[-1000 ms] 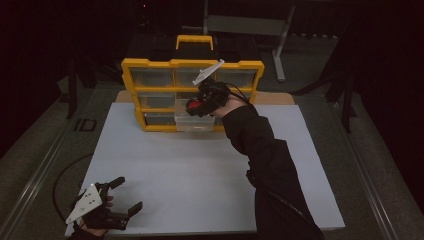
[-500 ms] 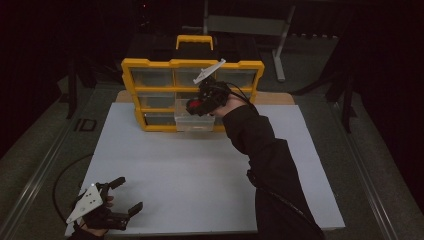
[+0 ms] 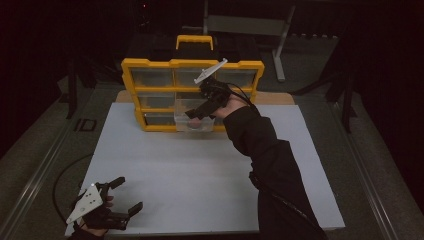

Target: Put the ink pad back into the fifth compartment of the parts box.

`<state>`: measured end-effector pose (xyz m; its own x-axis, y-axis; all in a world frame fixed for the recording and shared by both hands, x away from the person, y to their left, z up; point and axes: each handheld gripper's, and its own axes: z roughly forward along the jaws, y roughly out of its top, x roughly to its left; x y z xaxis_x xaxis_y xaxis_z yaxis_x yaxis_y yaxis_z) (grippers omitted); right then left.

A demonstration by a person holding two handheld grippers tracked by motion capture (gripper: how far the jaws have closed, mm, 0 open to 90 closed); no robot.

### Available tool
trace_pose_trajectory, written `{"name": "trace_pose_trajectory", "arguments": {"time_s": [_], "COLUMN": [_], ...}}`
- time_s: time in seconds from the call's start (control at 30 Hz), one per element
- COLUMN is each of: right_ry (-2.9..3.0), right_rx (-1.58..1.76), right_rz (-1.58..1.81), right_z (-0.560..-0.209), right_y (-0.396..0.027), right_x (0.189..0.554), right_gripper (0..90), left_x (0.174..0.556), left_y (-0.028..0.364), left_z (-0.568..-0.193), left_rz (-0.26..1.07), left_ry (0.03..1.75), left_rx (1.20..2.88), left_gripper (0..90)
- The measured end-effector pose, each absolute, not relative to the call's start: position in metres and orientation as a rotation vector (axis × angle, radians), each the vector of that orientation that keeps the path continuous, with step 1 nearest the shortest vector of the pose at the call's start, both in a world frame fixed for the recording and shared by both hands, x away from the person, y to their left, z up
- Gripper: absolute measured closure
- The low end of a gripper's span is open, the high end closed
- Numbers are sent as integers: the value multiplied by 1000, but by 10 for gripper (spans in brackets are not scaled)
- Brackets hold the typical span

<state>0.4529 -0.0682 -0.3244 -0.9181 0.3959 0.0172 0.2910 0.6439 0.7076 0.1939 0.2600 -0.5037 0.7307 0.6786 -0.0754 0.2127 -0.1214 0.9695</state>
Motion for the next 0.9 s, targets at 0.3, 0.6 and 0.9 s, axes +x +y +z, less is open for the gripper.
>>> {"name": "trace_pose_trajectory", "arguments": {"time_s": [0.3,0.6,0.9], "right_ry": [2699,2697,2674], "right_rx": [559,547,561], "right_rz": [1169,1172,1162], "right_z": [-323,-323,-320], "right_y": [-77,-88,-103], "right_x": [444,433,424], "right_gripper": [75,76,78], "left_x": [194,194,195], "left_y": [259,258,258], "left_z": [-504,-503,-504], "left_rz": [462,464,465], "left_ry": [721,718,716], "left_rx": [1684,1686,1691], "left_gripper": [0,0,0]}}
